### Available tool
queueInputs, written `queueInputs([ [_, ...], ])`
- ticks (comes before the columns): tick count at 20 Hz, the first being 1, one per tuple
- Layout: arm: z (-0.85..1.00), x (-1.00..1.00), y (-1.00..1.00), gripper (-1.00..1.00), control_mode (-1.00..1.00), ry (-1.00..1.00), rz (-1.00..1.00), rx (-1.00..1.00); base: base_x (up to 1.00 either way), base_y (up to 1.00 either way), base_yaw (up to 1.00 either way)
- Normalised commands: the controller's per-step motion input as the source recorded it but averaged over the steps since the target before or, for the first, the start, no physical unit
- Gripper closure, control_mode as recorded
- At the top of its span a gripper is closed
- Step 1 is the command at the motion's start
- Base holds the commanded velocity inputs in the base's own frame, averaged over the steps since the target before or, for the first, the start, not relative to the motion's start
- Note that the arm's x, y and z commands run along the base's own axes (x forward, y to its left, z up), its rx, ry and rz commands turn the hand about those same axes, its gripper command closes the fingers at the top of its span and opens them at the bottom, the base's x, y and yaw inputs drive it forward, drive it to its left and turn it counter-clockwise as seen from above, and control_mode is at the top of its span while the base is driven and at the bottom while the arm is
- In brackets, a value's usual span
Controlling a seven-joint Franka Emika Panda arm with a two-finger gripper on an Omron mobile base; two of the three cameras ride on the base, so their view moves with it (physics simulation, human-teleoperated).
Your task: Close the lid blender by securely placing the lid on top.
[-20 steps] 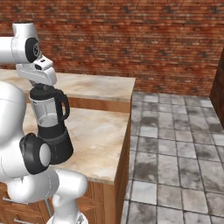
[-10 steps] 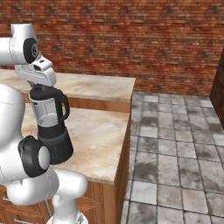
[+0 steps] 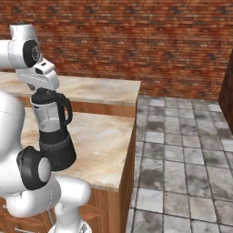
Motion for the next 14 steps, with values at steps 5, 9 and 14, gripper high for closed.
queueInputs([
  [5, 0.14, -0.51, -0.34, -1.00, -1.00, -0.12, 0.00, 0.01, 0.00, 0.00, 0.00],
  [9, 0.18, -0.72, -0.38, -1.00, -1.00, -0.13, 0.00, 0.03, 0.00, 0.00, 0.00],
  [14, 0.06, -0.67, -0.38, -1.00, -1.00, -0.12, 0.00, 0.03, 0.00, 0.00, 0.00],
])
